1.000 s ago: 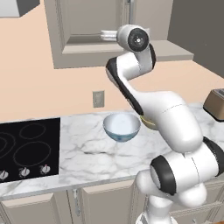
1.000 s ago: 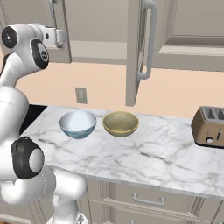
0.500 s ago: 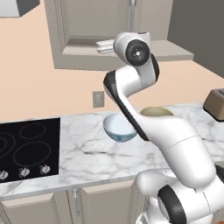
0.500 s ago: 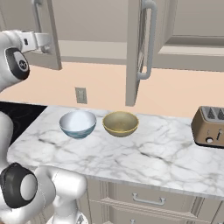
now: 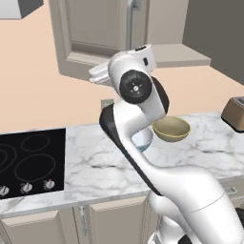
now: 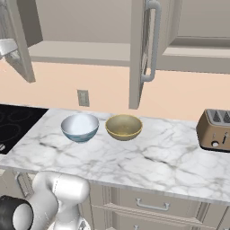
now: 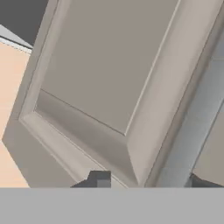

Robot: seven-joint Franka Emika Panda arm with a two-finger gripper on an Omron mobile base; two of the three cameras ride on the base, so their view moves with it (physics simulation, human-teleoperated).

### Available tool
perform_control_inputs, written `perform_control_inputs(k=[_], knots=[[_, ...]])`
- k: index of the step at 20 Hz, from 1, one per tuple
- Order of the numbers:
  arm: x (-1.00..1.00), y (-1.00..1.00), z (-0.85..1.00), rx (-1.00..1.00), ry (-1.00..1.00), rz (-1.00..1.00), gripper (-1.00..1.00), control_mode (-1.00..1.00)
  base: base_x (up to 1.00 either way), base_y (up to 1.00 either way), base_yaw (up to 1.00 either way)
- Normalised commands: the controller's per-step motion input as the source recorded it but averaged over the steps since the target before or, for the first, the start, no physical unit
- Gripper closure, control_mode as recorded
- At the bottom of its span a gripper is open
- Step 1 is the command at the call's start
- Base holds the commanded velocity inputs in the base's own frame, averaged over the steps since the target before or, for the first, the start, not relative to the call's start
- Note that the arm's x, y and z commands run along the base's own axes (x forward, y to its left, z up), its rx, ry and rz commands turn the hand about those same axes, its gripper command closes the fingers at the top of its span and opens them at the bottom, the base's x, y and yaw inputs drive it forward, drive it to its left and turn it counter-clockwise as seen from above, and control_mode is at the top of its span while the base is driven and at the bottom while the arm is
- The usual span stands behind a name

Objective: Open the cabinet. Pick the bowls from the counter and place them in the cabinet. Then close the cabinet.

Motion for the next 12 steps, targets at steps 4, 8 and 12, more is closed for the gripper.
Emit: perform_control_inputs(k=[4,8,12], knots=[[-0.84,0.88,-0.47,-0.06,-0.02,-0.01,-1.0,-1.0,0.0,0.0,0.0],[-0.68,0.17,-0.01,0.0,0.0,0.01,-1.0,-1.0,0.0,0.0,0.0],[-1.0,-0.35,0.4,0.0,-0.06,0.11,-1.0,-1.0,0.0,0.0,0.0]])
